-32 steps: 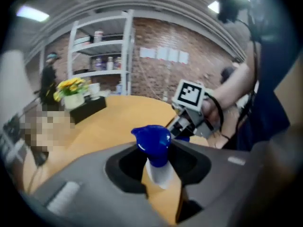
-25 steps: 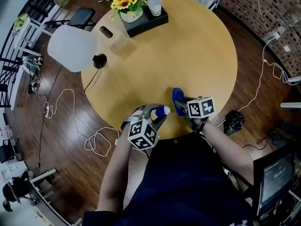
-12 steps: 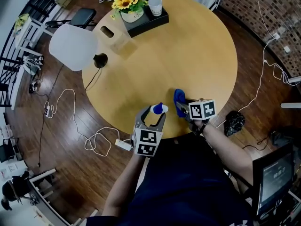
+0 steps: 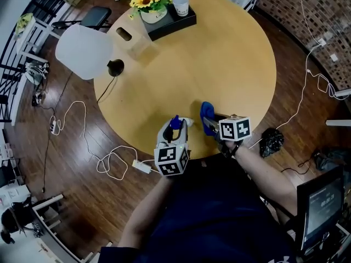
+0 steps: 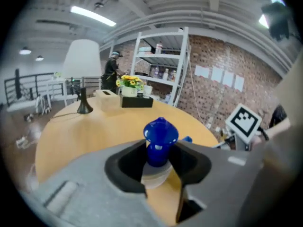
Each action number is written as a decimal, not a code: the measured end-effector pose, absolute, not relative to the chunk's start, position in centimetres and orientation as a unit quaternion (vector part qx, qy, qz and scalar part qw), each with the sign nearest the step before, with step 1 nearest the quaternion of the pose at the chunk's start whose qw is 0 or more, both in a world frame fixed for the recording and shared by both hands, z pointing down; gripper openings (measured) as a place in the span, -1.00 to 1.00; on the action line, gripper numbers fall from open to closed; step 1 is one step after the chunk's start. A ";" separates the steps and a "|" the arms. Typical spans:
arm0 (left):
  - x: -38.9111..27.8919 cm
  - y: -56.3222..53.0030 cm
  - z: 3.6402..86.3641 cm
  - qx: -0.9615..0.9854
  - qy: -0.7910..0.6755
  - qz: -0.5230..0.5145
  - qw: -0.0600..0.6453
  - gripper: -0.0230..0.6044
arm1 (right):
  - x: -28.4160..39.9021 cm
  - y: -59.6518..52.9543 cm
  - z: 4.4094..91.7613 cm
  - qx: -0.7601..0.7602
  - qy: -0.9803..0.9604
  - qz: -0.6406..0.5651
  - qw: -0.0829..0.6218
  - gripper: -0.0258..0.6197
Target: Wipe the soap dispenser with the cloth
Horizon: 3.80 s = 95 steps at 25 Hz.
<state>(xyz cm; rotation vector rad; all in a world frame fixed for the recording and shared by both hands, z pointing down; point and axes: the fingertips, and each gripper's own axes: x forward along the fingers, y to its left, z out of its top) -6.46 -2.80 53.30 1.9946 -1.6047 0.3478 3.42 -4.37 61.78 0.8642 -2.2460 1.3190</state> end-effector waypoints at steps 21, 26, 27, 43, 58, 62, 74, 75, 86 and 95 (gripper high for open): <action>-16.7 -1.3 55.7 0.651 -0.605 -0.139 0.438 -0.47 | -9.6 -1.5 55.7 0.225 -0.886 0.366 0.173 -0.63; -16.1 -1.8 55.3 0.670 -0.597 -0.122 0.425 -0.47 | -5.0 -3.1 60.0 0.280 -0.846 0.412 0.188 -0.63; -15.8 -1.9 55.2 0.676 -0.594 -0.118 0.421 -0.47 | -4.2 -3.2 60.8 0.289 -0.838 0.424 0.187 -0.63; -12.2 -1.2 53.6 0.769 -0.535 -0.034 0.347 -0.47 | -7.6 -2.9 54.6 0.183 -0.841 0.495 0.118 -0.63; -10.9 0.0 53.2 0.805 -0.499 0.009 0.319 -0.47 | -6.0 -4.1 55.4 0.152 -0.827 0.525 0.135 -0.63; -10.7 0.8 53.2 0.809 -0.495 0.019 0.317 -0.47 | -9.1 -2.2 53.8 0.081 -0.846 0.503 0.153 -0.63; -11.0 1.8 53.8 0.804 -0.498 0.017 0.324 -0.47 | -2.6 -2.3 63.9 0.164 -0.799 0.522 0.250 -0.63; -11.0 1.7 53.8 0.804 -0.498 0.019 0.325 -0.47 | -2.2 -2.2 64.5 0.169 -0.796 0.521 0.257 -0.63; -4.3 0.2 54.9 0.841 -0.432 0.241 0.216 -0.46 | 4.5 -4.5 63.3 0.289 -0.777 0.517 0.215 -0.63; -5.0 1.9 55.0 0.833 -0.414 0.286 0.229 -0.05 | 7.5 -4.2 61.6 0.325 -0.767 0.524 0.175 -0.62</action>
